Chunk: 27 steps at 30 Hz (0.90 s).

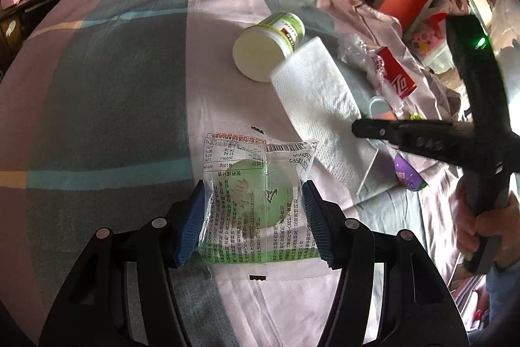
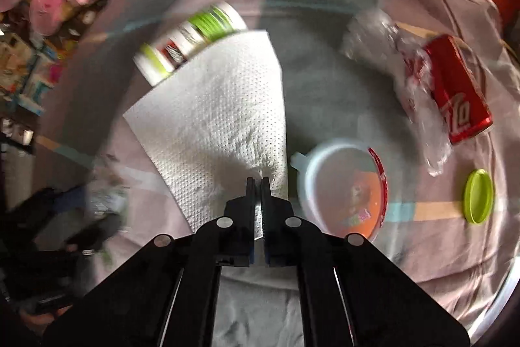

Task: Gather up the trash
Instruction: 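Grasp the clear snack packet with the left gripper while the right grasps the white tissue, then carry the packet and tissue over the teal bucket and open both grippers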

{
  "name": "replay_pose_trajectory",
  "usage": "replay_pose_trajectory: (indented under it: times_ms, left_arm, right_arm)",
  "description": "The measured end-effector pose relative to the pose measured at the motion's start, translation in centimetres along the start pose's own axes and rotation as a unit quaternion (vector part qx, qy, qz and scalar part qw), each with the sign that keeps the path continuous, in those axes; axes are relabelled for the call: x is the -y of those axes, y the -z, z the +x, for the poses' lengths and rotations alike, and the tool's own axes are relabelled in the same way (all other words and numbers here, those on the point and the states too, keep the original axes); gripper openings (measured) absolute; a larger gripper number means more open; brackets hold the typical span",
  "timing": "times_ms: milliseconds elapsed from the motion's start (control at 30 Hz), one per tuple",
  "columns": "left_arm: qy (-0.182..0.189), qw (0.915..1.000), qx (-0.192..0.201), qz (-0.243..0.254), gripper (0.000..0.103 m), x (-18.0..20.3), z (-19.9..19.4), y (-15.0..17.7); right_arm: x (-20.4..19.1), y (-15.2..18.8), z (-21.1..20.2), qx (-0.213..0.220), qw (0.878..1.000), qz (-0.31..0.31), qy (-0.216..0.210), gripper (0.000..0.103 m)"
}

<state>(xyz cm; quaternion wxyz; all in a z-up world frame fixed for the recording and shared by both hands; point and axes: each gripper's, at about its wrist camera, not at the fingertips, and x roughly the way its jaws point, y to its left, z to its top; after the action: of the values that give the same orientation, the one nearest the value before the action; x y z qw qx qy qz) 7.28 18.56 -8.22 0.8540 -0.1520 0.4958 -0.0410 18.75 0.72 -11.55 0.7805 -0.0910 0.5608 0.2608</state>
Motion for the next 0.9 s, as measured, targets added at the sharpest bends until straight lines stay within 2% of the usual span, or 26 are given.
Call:
replay_pose_trajectory:
  times_ms: [33,67,133,167,300,367,433,467,533,567,600,667,900]
  left_arm:
    - [-0.001,1.0,0.001,0.001,0.06,0.1,0.1,-0.1]
    - [-0.001,1.0,0.002,0.0,0.06,0.1,0.1,-0.1]
    - [0.0,1.0,0.005,-0.005,0.06,-0.1,0.3,-0.4]
    - [0.0,1.0,0.006,-0.007,0.06,-0.1,0.3,-0.5]
    - [-0.005,0.9998,0.012,-0.015,0.06,-1.0,0.5,-1.6]
    - [-0.007,0.9996,0.015,-0.022,0.06,-1.7,0.5,-2.2]
    - [-0.01,0.9994,0.017,-0.027,0.06,-2.2,0.5,-2.6]
    - [-0.01,0.9993,0.017,-0.032,0.06,-2.5,0.5,-2.8]
    - [-0.009,0.9991,0.016,-0.039,0.06,-3.0,0.5,-2.9]
    - [-0.009,0.9991,0.016,-0.04,0.06,-3.0,0.5,-3.0]
    - [-0.009,0.9991,0.016,-0.039,0.06,-3.0,0.5,-3.0]
    - [-0.008,0.9991,0.015,-0.038,0.06,-2.8,0.5,-2.9]
    - [0.004,0.9998,0.021,-0.003,0.06,0.5,-0.2,-3.0]
  right_arm:
    - [-0.1,-0.3,-0.3,0.007,1.0,-0.006,-0.001,0.009]
    - [-0.2,-0.6,-0.3,0.005,1.0,-0.012,-0.005,0.014]
    - [-0.3,-1.5,0.3,0.003,1.0,-0.008,-0.006,0.04]
    - [-0.4,-1.7,0.5,0.004,1.0,-0.008,-0.005,0.044]
    - [0.4,-2.5,1.8,-0.004,1.0,0.006,-0.011,0.044]
    - [0.5,-3.2,2.6,-0.004,1.0,0.005,-0.007,0.052]
    - [0.4,-3.7,3.3,-0.006,1.0,0.006,-0.003,0.056]
    - [0.1,-3.9,3.5,0.002,1.0,0.001,0.0,0.055]
    - [-0.5,-3.8,3.6,0.008,1.0,-0.008,0.002,0.029]
    - [-0.8,-3.8,3.7,0.004,1.0,-0.01,0.0,0.011]
    - [-0.9,-3.7,3.7,0.0,1.0,-0.008,-0.006,0.007]
    - [-0.8,-3.5,3.1,0.004,1.0,0.004,-0.018,0.003]
    - [1.7,-2.9,-2.9,0.059,0.997,0.041,-0.039,0.003]
